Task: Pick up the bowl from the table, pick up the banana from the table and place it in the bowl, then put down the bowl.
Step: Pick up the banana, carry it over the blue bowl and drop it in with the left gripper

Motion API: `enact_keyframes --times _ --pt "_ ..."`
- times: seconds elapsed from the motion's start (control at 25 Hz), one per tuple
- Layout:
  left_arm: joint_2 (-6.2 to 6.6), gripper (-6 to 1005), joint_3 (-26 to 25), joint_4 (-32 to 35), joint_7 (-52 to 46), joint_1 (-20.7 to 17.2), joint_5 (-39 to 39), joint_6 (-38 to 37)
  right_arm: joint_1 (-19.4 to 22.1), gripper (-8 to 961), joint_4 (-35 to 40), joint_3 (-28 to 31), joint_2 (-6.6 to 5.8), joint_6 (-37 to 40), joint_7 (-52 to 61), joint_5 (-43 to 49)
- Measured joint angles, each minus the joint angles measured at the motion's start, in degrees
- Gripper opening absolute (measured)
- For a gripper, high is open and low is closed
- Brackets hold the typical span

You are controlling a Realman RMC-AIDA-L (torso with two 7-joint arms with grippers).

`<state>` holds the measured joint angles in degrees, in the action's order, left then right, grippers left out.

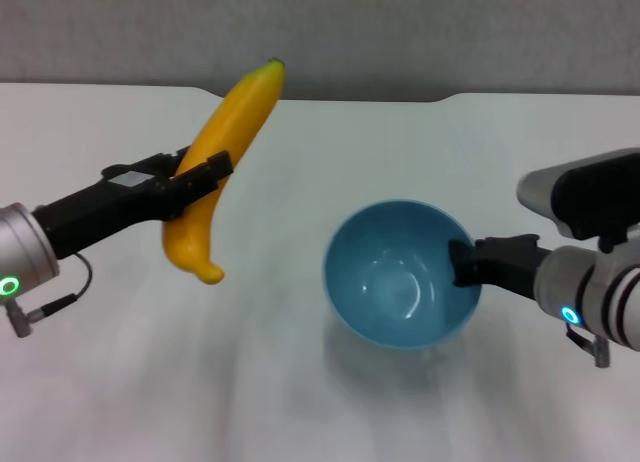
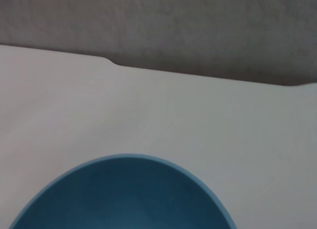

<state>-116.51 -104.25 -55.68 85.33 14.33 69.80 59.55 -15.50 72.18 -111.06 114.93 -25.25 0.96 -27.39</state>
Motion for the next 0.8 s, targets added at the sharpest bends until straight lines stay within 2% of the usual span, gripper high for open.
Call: enact_keyframes --times 0.16,0.28,0.6,0.8 --pt "-0.23 530 0.4 3.7 0.1 2.2 -2.8 2.3 -1.9 35 -0.7 -1.3 0.02 0.8 0.0 -1.6" --pt "-0.51 533 2.8 7.3 1.9 4.0 -7.4 3.5 -3.2 35 -1.3 -2.3 -0.04 1.7 -0.3 -3.4" --pt "-0.56 540 10.0 8.8 6.9 4.6 -15.2 3.5 -5.0 35 -1.4 -4.1 0.00 3.0 -0.6 -5.2" --pt "-0.63 545 11.9 9.6 9.2 5.1 -16.9 2.8 -5.5 35 -0.9 -5.1 0.05 3.5 -0.6 -5.7"
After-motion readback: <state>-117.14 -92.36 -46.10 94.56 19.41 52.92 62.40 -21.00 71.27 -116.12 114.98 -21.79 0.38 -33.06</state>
